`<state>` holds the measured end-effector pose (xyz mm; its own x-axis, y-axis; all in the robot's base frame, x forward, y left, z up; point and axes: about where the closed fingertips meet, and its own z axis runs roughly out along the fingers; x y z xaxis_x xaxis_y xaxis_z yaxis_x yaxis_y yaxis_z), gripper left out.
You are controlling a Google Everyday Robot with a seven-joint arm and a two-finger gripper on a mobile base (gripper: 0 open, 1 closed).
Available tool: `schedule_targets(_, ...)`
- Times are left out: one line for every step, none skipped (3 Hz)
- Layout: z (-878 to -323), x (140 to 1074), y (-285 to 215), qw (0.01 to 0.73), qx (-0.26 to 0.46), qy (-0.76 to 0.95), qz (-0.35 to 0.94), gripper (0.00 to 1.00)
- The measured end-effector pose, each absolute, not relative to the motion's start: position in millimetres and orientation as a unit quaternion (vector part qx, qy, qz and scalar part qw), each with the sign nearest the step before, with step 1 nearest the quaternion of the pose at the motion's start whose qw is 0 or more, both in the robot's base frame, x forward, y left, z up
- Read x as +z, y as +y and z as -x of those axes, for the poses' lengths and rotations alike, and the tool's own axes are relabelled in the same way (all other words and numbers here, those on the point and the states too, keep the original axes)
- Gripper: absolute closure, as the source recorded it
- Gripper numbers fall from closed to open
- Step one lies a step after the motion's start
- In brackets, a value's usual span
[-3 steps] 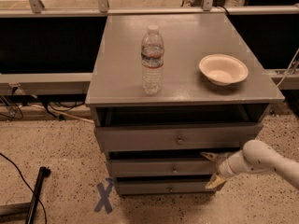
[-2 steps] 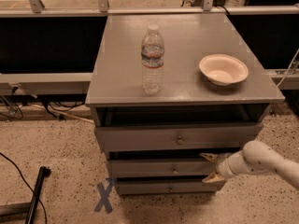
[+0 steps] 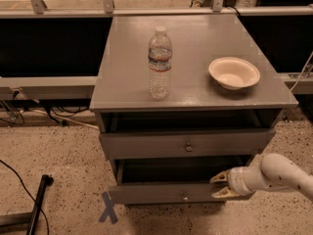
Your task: Open middle drawer
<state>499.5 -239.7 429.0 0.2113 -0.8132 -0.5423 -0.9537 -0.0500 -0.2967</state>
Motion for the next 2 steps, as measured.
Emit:
schedule_targets(-472.5,459.0,-237.2,0.316,0.126,0.597,0.726,0.43)
schedule_targets(-462.8,493.3,-223.7,0.345,0.126,0.569,0.735,0.33)
